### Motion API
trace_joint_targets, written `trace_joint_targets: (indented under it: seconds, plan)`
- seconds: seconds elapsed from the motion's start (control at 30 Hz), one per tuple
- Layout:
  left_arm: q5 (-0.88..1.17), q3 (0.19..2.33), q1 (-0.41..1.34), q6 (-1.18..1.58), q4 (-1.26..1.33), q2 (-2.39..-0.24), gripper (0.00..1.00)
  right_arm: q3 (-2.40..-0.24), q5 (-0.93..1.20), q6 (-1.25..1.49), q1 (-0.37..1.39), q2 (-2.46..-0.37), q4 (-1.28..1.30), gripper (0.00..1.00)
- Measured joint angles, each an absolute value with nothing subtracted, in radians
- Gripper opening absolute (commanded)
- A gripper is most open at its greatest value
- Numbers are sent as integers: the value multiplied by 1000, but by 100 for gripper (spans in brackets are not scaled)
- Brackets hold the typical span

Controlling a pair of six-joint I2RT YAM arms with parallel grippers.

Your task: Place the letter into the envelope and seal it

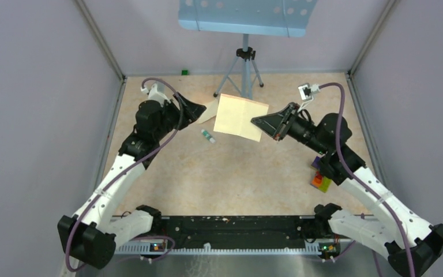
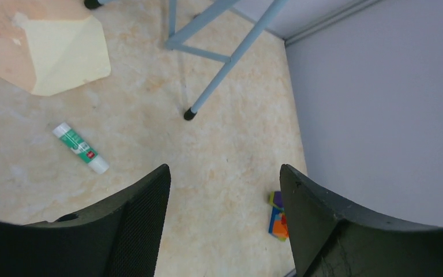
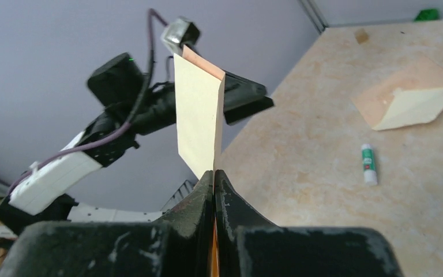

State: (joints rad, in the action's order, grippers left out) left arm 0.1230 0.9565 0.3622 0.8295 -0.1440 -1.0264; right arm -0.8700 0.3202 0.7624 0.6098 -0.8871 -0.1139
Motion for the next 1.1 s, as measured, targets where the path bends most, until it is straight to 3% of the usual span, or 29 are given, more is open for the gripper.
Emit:
trace_joint_targets:
  seconds: [0.5, 1.1]
  plan:
    - [560, 949, 361, 812, 55, -1063, 77, -952, 470, 732, 610, -978, -68, 0]
    - [707, 949, 461, 867, 245, -1099, 77, -952, 561, 785, 610, -1080, -170, 0]
